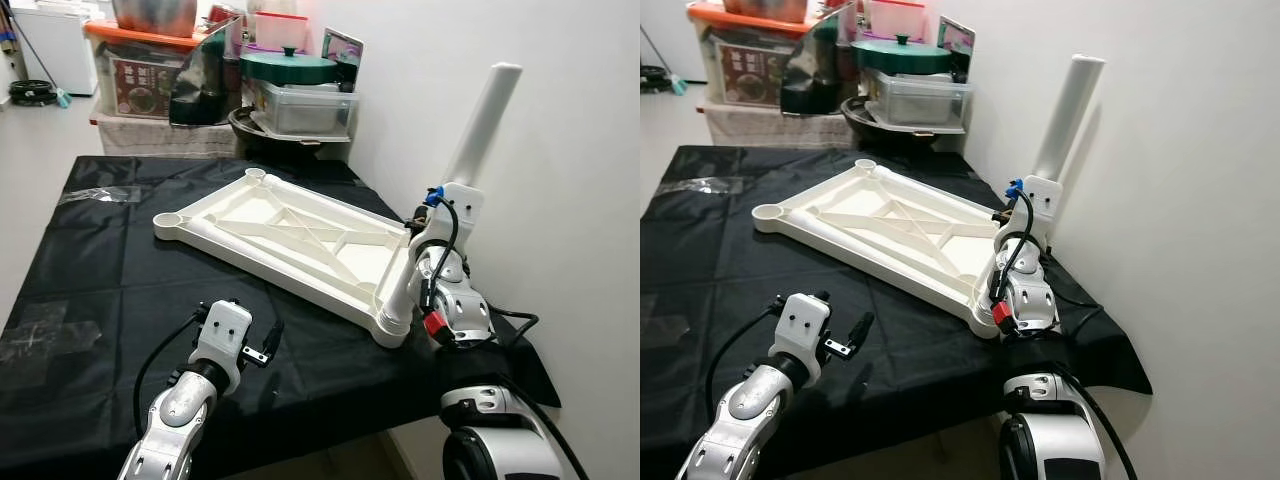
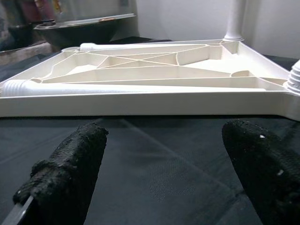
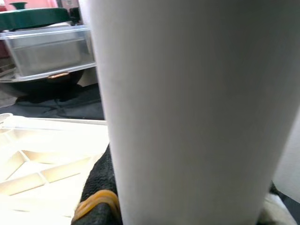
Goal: Building children table
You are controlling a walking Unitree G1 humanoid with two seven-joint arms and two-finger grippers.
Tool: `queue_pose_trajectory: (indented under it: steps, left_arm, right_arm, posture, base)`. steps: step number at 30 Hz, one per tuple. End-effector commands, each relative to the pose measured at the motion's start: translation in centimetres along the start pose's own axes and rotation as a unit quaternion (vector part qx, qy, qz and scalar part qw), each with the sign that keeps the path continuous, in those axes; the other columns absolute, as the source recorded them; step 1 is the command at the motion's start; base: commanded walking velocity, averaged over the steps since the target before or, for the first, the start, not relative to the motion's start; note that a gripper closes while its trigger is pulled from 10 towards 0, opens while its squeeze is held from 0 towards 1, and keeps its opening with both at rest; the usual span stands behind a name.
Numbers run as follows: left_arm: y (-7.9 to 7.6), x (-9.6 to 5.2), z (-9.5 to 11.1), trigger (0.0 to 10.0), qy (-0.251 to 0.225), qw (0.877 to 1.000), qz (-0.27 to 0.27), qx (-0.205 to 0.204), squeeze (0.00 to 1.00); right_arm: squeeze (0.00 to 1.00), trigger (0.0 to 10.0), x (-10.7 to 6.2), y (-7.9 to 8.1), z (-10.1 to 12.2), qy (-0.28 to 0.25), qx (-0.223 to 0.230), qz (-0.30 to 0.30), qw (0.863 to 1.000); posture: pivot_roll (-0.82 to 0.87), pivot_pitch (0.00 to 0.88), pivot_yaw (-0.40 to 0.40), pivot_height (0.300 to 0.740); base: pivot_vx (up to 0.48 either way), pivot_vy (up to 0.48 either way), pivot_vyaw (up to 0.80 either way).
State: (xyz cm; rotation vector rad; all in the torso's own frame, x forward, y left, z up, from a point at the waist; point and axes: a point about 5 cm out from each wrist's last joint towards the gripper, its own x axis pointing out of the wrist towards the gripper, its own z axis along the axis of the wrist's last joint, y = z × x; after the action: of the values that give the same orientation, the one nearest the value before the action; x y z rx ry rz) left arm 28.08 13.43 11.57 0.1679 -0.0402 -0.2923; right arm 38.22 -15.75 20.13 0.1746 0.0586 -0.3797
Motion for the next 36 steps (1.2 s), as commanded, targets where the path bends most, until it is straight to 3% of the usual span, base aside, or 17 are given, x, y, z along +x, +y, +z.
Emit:
queue_pose_trajectory:
  steps: [1, 6, 7, 21, 36]
  left_arm:
    - [-0.3, 0.0, -0.6, 10.0, 0.018, 1.0, -0.004, 0.001, 0.0]
    - [-0.3, -0.1, -0.7, 10.0, 0.018, 1.0, -0.003, 0.002, 0.0]
    - [-0.2, -0.1, -0.7, 10.0, 0.018, 1.0, -0.003, 0.003, 0.0]
    - [-0.5, 0.0, -0.8, 10.0, 0.02, 1.0, -0.01, 0.0, 0.0]
    - [-0.8, 0.0, -0.8, 10.0, 0.02, 1.0, -0.013, -0.001, 0.0]
  right_arm:
    - [0.0, 0.0, -0.5, -1.3, -5.0, 0.106, -0.019, -0.028, 0.994]
    - [0.0, 0.0, -0.9, -0.7, -5.2, 0.115, -0.022, -0.008, 0.993]
    - [0.0, 10.0, -1.0, -0.6, -5.2, 0.117, -0.023, 0.002, 0.993]
    - [0.0, 10.0, -1.2, -0.8, -3.2, 0.081, -0.015, 0.029, 0.996]
    - [0.0, 10.0, -1.8, -0.7, -2.1, 0.085, -0.023, 0.053, 0.995]
  posture:
    - [0.07, 0.0, -0.135, 0.74]
    - [0.07, 0.0, -0.133, 0.74]
    - [0.07, 0.0, -0.131, 0.74]
    - [0.06, 0.0, -0.118, 0.74]
    - [0.05, 0.0, -0.122, 0.74]
  base:
    - [0.0, 0.0, 0.0]
    - [0.0, 0.0, 0.0]
    - [0.0, 0.0, 0.0]
    - [0.0, 0.0, 0.0]
    - [0.0, 0.0, 0.0]
